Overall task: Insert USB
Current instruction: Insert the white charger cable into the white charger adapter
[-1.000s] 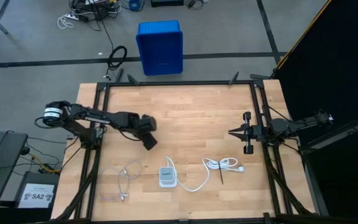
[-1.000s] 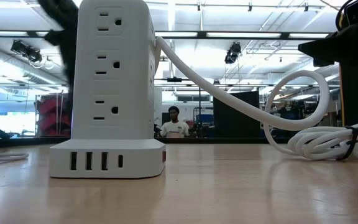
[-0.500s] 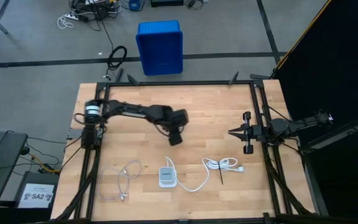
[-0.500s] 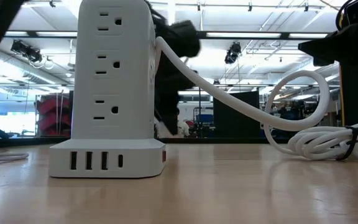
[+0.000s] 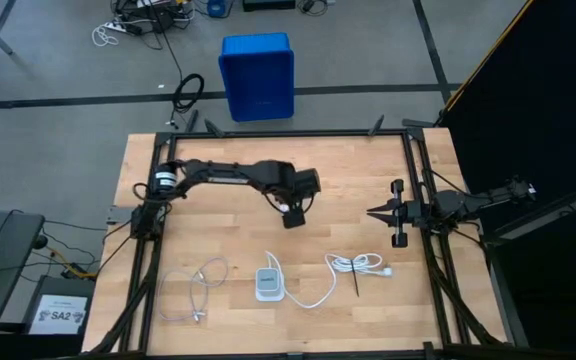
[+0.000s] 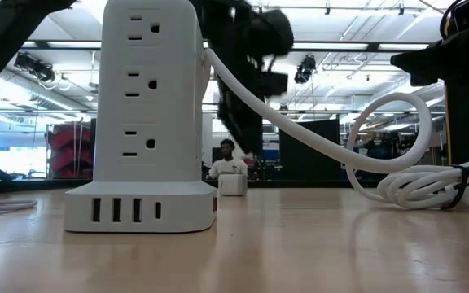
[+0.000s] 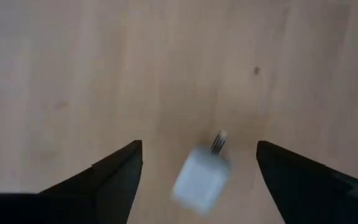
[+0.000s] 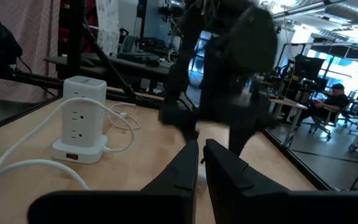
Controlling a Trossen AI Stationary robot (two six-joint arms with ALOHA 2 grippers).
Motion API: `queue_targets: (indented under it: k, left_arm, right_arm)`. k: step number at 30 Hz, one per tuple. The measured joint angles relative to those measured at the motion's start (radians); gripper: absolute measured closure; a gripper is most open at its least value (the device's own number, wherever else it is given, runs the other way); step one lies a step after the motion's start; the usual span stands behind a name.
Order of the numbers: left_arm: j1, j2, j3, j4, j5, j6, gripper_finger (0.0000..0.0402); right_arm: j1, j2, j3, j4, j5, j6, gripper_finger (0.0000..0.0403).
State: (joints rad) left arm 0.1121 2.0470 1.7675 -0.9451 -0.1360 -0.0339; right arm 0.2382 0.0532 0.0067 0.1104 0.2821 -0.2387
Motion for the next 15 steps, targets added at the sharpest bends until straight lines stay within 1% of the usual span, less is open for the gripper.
queue_targets:
  k: [2,4,8,11,13,15]
  left_arm:
    - [-0.010,-0.040,0.058,-0.093,-0.023,-0.008,0.0116]
    - [-0.031,-0.097,0.091,-0.165,-0.033,-0.031,0.0125]
    - [-0.113,-0.247,0.093,-0.311,-0.041,-0.108,0.0144]
    - [-0.225,-0.363,0.059,-0.435,-0.098,-0.212,0.0155]
    - [-0.317,-0.431,0.008,-0.514,-0.125,-0.315,0.0159]
    - [-0.424,-0.492,-0.061,-0.559,-0.129,-0.438,0.0162]
  right_arm:
    - [0.000,0.000,0.000,0.000,0.000,0.000,0.0398]
    - [0.000,0.000,0.000,0.002,0.000,0.000,0.0396]
    - [0.000,0.000,0.000,0.010,0.000,0.000,0.0395]
    - [0.000,0.000,0.000,0.013,0.000,0.000,0.0397]
    - [0.000,0.000,0.000,0.016,0.000,0.000,0.0398]
    - [0.000,0.000,0.000,0.017,0.000,0.000,0.0397]
